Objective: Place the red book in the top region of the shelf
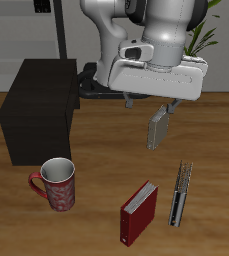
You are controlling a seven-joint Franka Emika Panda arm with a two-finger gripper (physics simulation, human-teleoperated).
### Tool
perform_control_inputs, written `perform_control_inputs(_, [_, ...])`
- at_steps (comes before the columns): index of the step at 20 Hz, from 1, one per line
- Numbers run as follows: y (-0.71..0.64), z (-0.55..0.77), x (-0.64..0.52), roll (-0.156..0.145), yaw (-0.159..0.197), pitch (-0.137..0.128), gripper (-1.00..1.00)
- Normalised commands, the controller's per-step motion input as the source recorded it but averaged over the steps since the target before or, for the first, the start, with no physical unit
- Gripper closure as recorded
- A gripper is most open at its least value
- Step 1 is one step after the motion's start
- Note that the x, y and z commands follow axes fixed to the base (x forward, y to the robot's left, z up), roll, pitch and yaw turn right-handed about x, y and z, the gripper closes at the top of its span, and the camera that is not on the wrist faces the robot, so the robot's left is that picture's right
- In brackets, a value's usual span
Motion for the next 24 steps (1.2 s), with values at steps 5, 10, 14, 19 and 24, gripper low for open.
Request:
perform_control_inputs(5, [0.00, -0.12, 0.28, -0.002, -0.037, 0.021, -1.00])
perform_control_inputs(10, [0.02, -0.11, 0.25, 0.013, -0.043, -0.006, -1.00])
perform_control_inputs(14, [-0.02, -0.15, 0.23, 0.001, -0.069, -0.010, -1.00])
perform_control_inputs(19, [-0.11, -0.10, 0.17, -0.012, -0.056, -0.056, -1.00])
perform_control_inputs(24, [-0.11, -0.18, 0.19, 0.001, -0.065, -0.012, -1.00])
